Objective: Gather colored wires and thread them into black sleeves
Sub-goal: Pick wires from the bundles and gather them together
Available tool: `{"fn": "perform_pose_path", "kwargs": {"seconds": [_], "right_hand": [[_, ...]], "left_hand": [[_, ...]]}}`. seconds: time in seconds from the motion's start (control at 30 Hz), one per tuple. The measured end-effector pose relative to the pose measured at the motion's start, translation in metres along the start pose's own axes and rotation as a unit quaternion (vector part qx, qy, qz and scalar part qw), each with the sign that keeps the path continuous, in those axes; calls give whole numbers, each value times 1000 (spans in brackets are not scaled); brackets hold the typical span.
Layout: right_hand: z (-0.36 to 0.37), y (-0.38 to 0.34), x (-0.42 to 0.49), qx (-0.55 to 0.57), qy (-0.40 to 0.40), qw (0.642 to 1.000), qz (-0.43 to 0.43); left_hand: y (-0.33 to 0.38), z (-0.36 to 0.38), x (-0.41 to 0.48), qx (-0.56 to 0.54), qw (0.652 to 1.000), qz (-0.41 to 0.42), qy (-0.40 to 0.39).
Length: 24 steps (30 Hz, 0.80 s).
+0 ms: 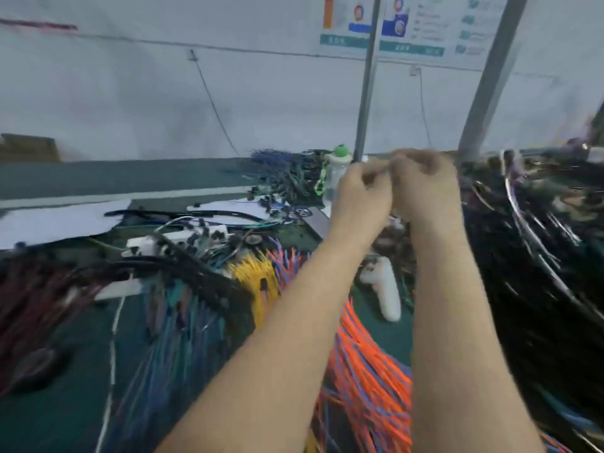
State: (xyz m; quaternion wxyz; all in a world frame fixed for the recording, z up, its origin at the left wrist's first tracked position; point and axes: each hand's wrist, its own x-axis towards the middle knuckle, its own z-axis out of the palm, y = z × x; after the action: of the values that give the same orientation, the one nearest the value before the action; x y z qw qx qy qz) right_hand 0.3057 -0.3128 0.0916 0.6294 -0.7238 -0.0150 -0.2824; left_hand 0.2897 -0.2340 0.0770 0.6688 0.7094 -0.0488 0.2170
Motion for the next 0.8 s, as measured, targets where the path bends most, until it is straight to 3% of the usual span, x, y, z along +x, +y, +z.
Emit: {"fn": "perform_pose_path", "kwargs": {"seconds": [0.07, 0.13, 0.27, 0.37, 0.5, 0.6, 0.7, 0.8], "right_hand": [[65, 13, -66, 2, -118, 992, 35], [112, 31, -127, 26, -187, 980, 65], [156, 50, -200, -52, -236, 968, 61], [172, 60, -214, -190, -239, 952, 15], [196, 62, -204, -334, -275, 899, -60], [218, 66, -195, -410, -332, 849, -38], [234, 70, -188, -466, -360, 808, 2], [238, 75, -179, -507, -372, 777, -30]], "left_hand": [[-23, -71, -28, 21, 997, -53, 48], [-45, -136, -60, 58, 989, -100, 94], [-79, -247, -110, 69, 962, -198, 174], [-89, -306, -133, -36, 936, -242, 254], [-93, -360, -142, -113, 899, -238, 350], [-90, -388, -138, -139, 882, -216, 396], [-86, -398, -126, -149, 878, -194, 411], [-83, -390, -115, -131, 893, -196, 384]]}}
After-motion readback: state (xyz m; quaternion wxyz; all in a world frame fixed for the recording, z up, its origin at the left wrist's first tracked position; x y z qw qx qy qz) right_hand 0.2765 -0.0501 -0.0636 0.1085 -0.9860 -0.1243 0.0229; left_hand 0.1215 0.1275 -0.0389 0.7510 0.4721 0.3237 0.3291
